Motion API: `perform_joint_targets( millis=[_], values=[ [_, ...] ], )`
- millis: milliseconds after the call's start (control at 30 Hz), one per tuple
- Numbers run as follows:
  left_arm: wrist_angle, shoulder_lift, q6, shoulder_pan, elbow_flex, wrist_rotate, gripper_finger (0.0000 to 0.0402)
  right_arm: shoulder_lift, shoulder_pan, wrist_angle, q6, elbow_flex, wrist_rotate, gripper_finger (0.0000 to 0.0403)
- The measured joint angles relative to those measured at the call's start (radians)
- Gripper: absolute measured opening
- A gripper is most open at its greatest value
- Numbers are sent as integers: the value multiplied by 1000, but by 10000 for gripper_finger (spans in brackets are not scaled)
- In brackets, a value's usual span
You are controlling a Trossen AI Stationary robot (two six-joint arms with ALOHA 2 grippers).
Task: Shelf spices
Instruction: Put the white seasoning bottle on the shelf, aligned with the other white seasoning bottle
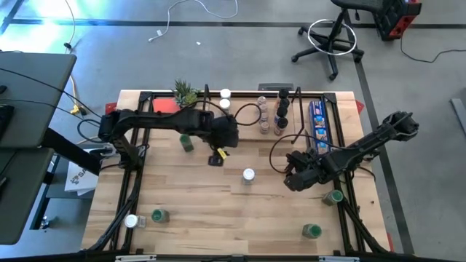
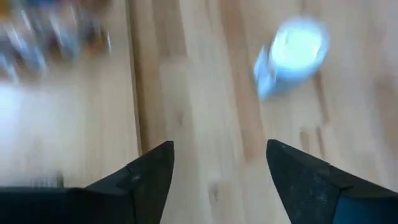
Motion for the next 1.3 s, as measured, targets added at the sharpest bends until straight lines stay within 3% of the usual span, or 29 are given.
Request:
perform_joint_targets(
  millis=[167, 300, 533, 867, 1100, 1300],
  values=[
    [-20, 8, 15, 15, -92, -8, 228, 0, -1, 17, 0, 0, 44, 275],
    [154, 9, -27, 14, -197, -16, 204, 0, -2, 18, 4, 0, 46, 275],
    [525, 9, -259, -5, -343, 27, 146, 0, -1, 18, 53, 0, 45, 275],
    [845, 135, -555, -123, -392, 82, 76, 0, -1, 17, 52, 0, 52, 275],
    [812, 152, -728, -202, -393, 97, 45, 0, 0, 18, 52, 0, 29, 275],
    [825, 85, -734, -262, -360, 183, 10, 0, 0, 19, 37, 0, 29, 275]
  ],
)
